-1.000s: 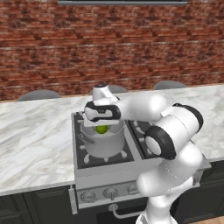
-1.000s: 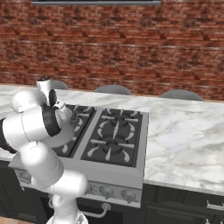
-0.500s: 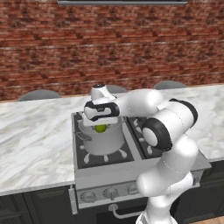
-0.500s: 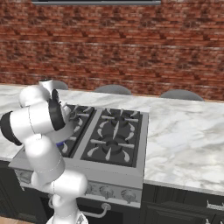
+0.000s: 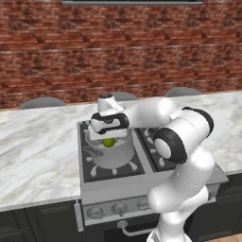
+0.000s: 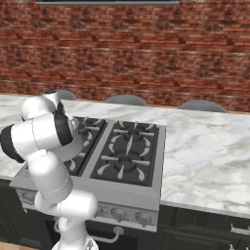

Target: Turn on the burner for the pot on the stove. Wait thirty seconds for the pot to heat up. Then add the lime to the pot.

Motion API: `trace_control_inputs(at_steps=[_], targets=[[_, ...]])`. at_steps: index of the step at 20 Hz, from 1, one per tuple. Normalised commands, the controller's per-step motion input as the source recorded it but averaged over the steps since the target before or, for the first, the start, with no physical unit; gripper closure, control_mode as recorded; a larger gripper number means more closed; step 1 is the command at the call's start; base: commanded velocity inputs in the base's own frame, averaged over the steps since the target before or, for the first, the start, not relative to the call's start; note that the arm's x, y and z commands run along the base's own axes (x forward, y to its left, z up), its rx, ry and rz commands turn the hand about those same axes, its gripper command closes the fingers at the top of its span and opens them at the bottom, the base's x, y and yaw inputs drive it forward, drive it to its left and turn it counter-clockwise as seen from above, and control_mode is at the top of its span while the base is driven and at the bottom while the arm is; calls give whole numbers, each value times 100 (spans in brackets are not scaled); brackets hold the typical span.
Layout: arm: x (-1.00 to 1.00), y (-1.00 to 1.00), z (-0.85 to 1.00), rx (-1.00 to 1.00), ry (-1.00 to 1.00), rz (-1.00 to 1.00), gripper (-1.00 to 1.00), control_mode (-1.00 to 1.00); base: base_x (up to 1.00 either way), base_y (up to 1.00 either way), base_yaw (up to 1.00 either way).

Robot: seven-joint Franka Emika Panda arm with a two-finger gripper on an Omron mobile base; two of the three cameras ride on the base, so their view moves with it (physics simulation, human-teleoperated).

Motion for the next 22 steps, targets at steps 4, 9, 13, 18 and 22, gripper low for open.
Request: trace_control_inputs(at_steps=[4, 9, 13, 18, 22], targets=[[-19, -1, -3, 0, -1, 0, 100, -100, 0, 0, 0], [-15, -2, -4, 0, -5, 0, 100, -100, 0, 0, 0], [-23, 0, -17, 0, -5, 0, 100, -100, 0, 0, 0], [-34, -8, -19, 0, -3, 0, 100, -100, 0, 0, 0], [-20, -22, 0, 1, -2, 0, 100, -100, 0, 0, 0]])
